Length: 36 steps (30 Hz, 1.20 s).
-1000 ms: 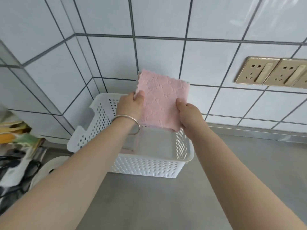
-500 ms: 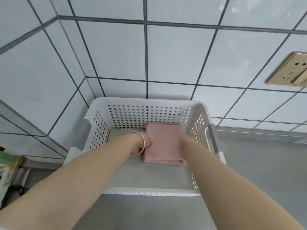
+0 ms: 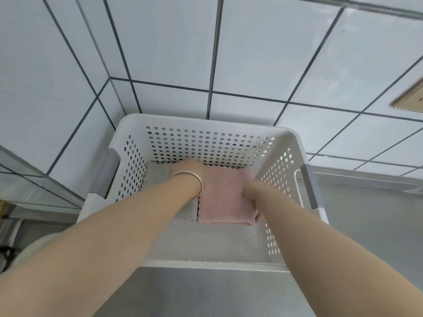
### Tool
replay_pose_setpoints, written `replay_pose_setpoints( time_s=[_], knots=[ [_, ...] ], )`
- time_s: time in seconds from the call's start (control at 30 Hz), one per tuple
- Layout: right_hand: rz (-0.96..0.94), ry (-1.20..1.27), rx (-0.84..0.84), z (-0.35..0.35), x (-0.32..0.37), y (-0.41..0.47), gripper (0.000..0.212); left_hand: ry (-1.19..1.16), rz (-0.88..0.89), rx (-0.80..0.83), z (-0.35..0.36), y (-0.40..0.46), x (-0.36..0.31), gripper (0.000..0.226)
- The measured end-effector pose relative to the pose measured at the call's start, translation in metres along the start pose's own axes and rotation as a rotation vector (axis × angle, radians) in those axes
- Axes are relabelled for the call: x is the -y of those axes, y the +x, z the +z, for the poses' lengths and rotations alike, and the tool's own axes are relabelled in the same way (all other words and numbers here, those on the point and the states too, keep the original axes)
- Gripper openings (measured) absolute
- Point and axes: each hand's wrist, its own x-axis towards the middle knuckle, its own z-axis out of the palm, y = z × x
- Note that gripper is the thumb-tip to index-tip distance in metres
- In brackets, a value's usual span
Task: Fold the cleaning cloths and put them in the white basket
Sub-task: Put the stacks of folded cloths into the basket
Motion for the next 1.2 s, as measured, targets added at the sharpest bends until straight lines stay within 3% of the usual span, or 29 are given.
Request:
replay_pose_setpoints(
  time_s=[0.13,0.23,0.33,0.4,0.5,0.67,0.73,0.87,0.93,1.03,1.07,1.13,1.2],
  knots=[
    [-0.147,-0.295,0.057,-0.004,0.009,-0.014,0.040,0.047,-0.009,0.019,0.005,-0.004,0.022,0.049],
    [-0.227,-0.437,-0.228,0.003,0.010,-0.013,0.041,0.128,0.048,0.036,0.005,-0.012,0.029,0.070],
    [-0.468,-0.783,-0.437,0.023,0.017,-0.020,0.054,0.144,0.088,0.097,0.015,-0.020,0.033,0.088],
    [-0.574,-0.910,-0.329,0.035,0.015,-0.024,0.073,0.115,0.057,0.149,0.028,-0.020,0.035,0.098],
    [-0.509,-0.918,-0.137,0.047,0.003,-0.009,0.095,0.139,0.046,0.157,0.038,-0.012,0.038,0.101],
    [-0.501,-0.976,-0.116,0.042,0.009,0.000,0.087,0.103,0.056,0.190,0.021,-0.016,0.038,0.093],
    [-0.580,-0.857,-0.135,0.035,0.014,-0.010,0.072,0.057,0.075,0.191,0.006,-0.024,0.039,0.084],
    [-0.642,-0.125,-0.035,-0.002,0.016,-0.046,0.048,-0.154,0.117,0.107,-0.037,-0.058,0.054,0.071],
    [-0.733,0.044,-0.217,-0.026,0.005,-0.064,0.037,-0.312,0.114,-0.071,-0.054,-0.082,0.069,0.061],
    [-0.801,0.037,-0.724,-0.056,-0.028,-0.080,0.033,-0.597,0.009,-0.506,-0.059,-0.112,0.091,0.043],
    [-0.768,0.039,-0.816,-0.062,-0.037,-0.081,0.035,-0.611,-0.028,-0.608,-0.056,-0.117,0.098,0.041],
    [-0.634,0.111,-0.811,-0.072,-0.054,-0.077,0.040,-0.553,-0.076,-0.654,-0.047,-0.118,0.110,0.044],
    [-0.489,0.229,-0.619,-0.073,-0.063,-0.071,0.046,-0.570,-0.137,-0.563,-0.038,-0.115,0.118,0.052]
  ],
)
